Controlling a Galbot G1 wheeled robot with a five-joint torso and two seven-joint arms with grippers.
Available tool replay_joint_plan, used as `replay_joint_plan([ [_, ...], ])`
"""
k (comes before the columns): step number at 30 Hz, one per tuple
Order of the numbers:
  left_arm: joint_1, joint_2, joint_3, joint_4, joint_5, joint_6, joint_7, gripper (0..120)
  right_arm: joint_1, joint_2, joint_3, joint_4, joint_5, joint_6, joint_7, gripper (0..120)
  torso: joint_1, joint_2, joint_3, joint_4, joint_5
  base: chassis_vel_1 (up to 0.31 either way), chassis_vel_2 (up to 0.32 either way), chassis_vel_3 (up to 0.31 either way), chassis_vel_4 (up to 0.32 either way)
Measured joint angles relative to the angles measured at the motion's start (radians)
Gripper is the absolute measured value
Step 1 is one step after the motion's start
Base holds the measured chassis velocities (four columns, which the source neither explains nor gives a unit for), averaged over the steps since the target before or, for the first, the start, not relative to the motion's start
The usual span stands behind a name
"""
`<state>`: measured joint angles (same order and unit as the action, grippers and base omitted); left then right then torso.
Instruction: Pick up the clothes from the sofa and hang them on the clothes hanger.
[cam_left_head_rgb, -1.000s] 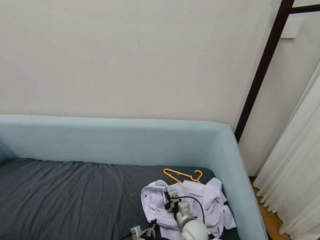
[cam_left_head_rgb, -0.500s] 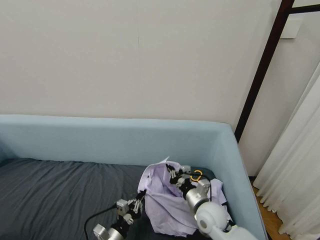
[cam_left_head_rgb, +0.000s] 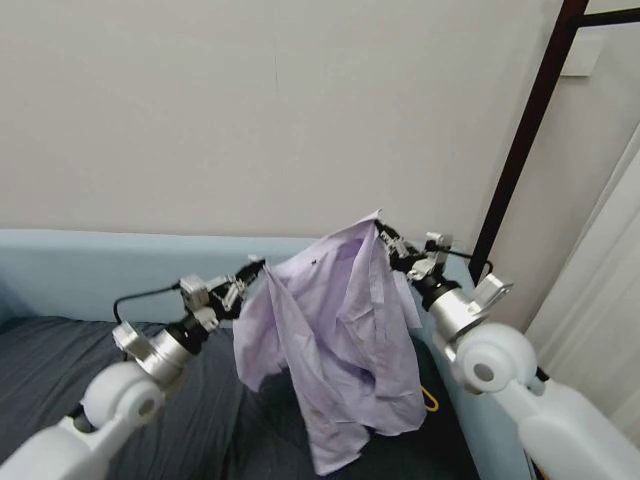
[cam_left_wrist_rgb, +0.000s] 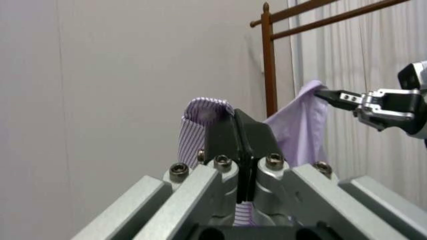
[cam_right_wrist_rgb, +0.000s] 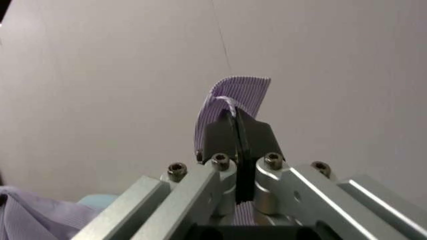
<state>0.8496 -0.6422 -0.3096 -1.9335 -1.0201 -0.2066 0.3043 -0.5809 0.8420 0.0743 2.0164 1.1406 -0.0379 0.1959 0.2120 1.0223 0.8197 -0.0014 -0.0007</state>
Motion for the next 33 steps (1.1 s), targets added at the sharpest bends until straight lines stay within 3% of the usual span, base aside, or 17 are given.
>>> replay_joint_plan([
  [4,-0.103,0.078,-0.005,0.002,-0.073,0.015,-0.027,0,0.090,-0.038,-0.016,0.038,0.054,-0.036,0.058,0,0.000,0.000,0.000,0.0003,-0.0003,0.000,0.000,0.000,0.000],
  [10,-0.209,0.106,-0.030,-0.001,-0.107,0.049,-0.045,0,0.196,-0.093,-0.027,0.079,0.092,-0.084,0.062,0,0.000,0.000,0.000,0.0000,-0.0003,0.000,0.000,0.000,0.000],
  [13,-0.217,0.106,-0.046,-0.002,-0.106,0.064,-0.053,0,0.186,-0.110,-0.021,0.095,0.092,-0.107,0.062,0,0.000,0.000,0.000,0.0002,-0.0003,0.000,0.000,0.000,0.000],
  [18,-0.112,0.087,-0.059,-0.009,-0.053,0.093,-0.073,0,0.054,-0.133,-0.008,0.112,-0.001,-0.183,0.077,0,0.000,0.000,0.000,0.0001,-0.0001,0.000,0.000,0.000,0.000],
  [20,-0.010,0.041,-0.044,-0.023,-0.007,0.120,-0.076,0,-0.058,-0.136,0.002,0.111,-0.081,-0.235,0.101,0,0.000,0.000,0.000,0.0004,-0.0001,0.000,0.000,0.000,0.000],
  [23,0.047,-0.012,-0.022,-0.030,0.024,0.155,-0.084,0,-0.161,-0.127,0.007,0.108,-0.137,-0.259,0.134,0,0.000,0.000,0.000,-0.0001,-0.0004,0.000,0.000,0.000,0.000],
  [27,0.130,-0.081,0.003,-0.019,0.171,0.285,-0.085,0,-0.355,-0.076,0.009,0.086,-0.256,-0.294,0.180,0,0.000,0.000,0.000,-0.0005,-0.0001,0.000,0.000,0.000,0.000],
  [33,0.169,-0.089,-0.021,0.007,0.336,0.368,-0.015,0,-0.439,0.005,-0.019,0.035,-0.364,-0.291,0.189,0,0.000,0.000,0.000,0.0002,0.0000,0.000,0.000,0.000,0.000],
])
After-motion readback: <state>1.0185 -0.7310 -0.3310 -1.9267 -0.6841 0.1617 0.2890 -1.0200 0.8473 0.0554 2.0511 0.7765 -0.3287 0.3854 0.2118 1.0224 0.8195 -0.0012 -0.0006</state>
